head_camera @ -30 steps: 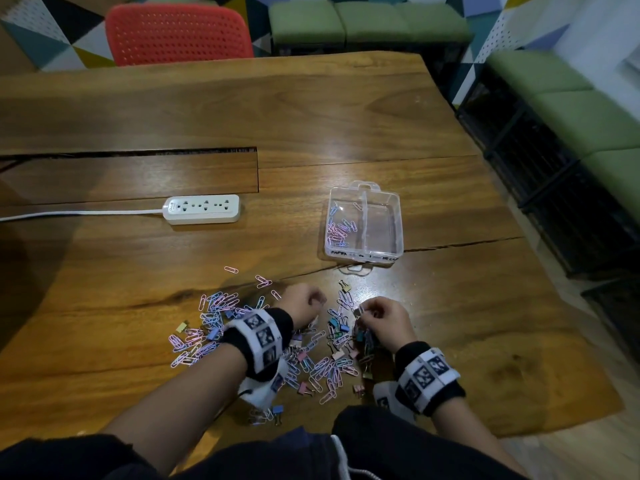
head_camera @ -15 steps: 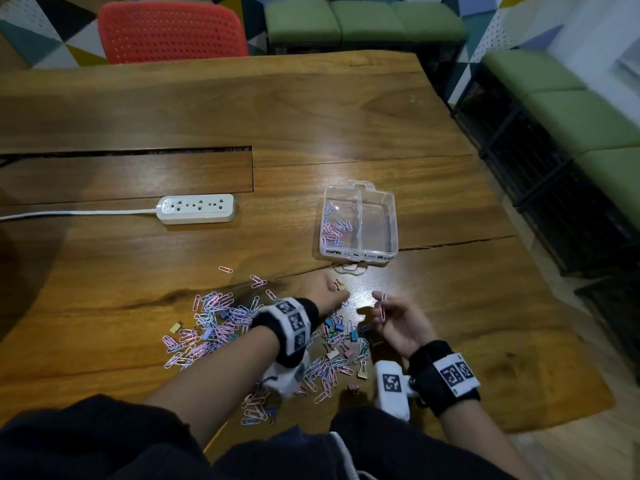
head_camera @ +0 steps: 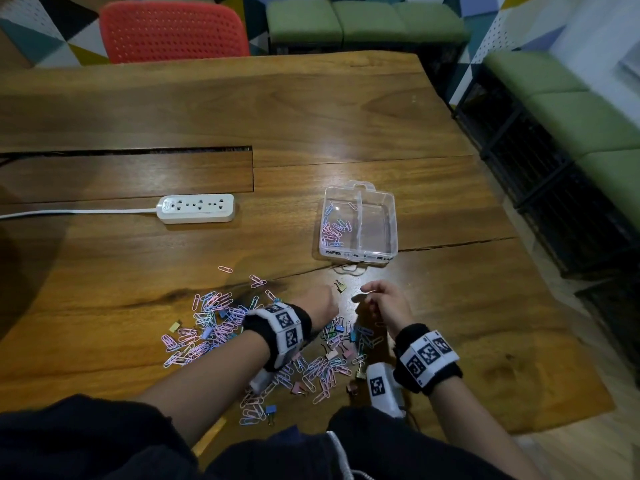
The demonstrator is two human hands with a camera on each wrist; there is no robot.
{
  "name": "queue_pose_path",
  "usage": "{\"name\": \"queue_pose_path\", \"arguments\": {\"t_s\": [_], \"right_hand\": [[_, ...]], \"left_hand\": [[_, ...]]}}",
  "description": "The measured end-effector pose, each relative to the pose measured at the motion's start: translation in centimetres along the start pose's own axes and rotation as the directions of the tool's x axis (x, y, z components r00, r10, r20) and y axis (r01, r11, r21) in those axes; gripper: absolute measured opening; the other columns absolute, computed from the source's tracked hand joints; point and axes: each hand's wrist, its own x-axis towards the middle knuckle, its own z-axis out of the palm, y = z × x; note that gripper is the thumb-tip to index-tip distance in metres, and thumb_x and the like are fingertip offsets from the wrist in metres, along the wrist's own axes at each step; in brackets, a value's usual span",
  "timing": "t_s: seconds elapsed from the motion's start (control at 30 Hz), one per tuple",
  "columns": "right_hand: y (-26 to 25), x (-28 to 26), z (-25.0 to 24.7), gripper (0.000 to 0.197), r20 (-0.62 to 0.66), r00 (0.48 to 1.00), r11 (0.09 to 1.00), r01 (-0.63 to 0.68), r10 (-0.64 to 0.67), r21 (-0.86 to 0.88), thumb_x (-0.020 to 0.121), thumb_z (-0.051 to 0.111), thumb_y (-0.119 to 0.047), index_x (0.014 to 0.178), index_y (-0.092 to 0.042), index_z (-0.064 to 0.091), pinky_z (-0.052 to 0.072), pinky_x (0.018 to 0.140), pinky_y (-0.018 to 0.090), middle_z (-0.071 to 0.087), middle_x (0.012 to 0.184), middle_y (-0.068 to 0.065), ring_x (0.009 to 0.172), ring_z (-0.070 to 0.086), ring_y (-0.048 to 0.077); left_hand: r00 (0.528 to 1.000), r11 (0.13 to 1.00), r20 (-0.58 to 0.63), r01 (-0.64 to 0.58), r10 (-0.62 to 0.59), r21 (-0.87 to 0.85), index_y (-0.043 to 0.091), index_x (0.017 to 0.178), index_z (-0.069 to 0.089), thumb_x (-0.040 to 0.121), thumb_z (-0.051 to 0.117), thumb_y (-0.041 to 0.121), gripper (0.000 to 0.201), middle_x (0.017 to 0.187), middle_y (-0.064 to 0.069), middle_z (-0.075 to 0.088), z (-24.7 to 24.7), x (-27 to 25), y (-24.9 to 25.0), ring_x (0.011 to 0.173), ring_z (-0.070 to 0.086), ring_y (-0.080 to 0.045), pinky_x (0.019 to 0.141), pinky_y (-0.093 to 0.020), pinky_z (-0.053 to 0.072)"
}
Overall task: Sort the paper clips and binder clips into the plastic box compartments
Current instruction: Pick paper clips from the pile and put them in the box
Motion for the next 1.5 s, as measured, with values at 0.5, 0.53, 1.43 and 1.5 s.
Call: {"name": "queue_pose_path", "arguments": {"t_s": [0.5,0.53,1.43,1.5], "right_hand": [[4.3,-2.2,-2.3,0.034,0.226,0.963,0.599,0.267,-0.145,-0.754,0.069,0.075,-0.025,0.097,-0.026,0.056,0.032,0.075,0.019,0.043,0.097,-0.005,0.096,0.037,0.010],[4.4,-2.3,-2.0,0.033,0.228,0.959,0.593,0.285,-0.171,-0.753,0.071,0.074,-0.025,0.100,-0.022,0.058,0.031,0.079,0.019,0.044,0.097,-0.006,0.097,0.038,0.010],[3.4,-4.1,-4.0,0.028,0.143,0.990,0.950,-0.030,-0.015,0.309,0.093,0.032,0.003,0.083,-0.006,0.056,0.036,0.062,0.025,0.048,0.075,0.007,0.066,0.044,0.015],[3.8,-3.9,-3.8,0.027,0.148,0.988,0.919,-0.089,0.034,0.385,0.093,0.029,0.001,0.082,-0.004,0.053,0.035,0.059,0.024,0.047,0.073,0.008,0.063,0.044,0.016]], "left_hand": [[0.985,0.414,0.163,0.129,0.049,-0.901,0.014,0.066,0.037,0.099,0.032,0.023,0.034,0.051,0.003,0.050,-2.1,-1.5,-2.5,0.031,0.031,-0.004,0.032,-0.013,0.022],[0.982,0.462,0.183,0.143,0.043,-0.875,0.014,0.073,0.039,0.099,0.031,0.021,0.028,0.056,0.001,0.047,-2.0,-1.4,-2.6,0.033,0.031,-0.003,0.031,-0.012,0.022],[0.981,0.946,0.043,-0.193,0.188,0.260,0.013,0.097,0.054,0.092,0.043,0.028,0.020,0.090,0.000,0.050,0.5,-1.8,-2.5,0.082,0.046,-0.016,0.074,-0.026,0.042],[0.987,0.982,0.066,-0.155,0.148,0.105,0.017,0.085,0.050,0.093,0.042,0.027,0.016,0.084,0.000,0.049,0.1,-1.8,-2.7,0.076,0.046,-0.016,0.071,-0.027,0.042]]}}
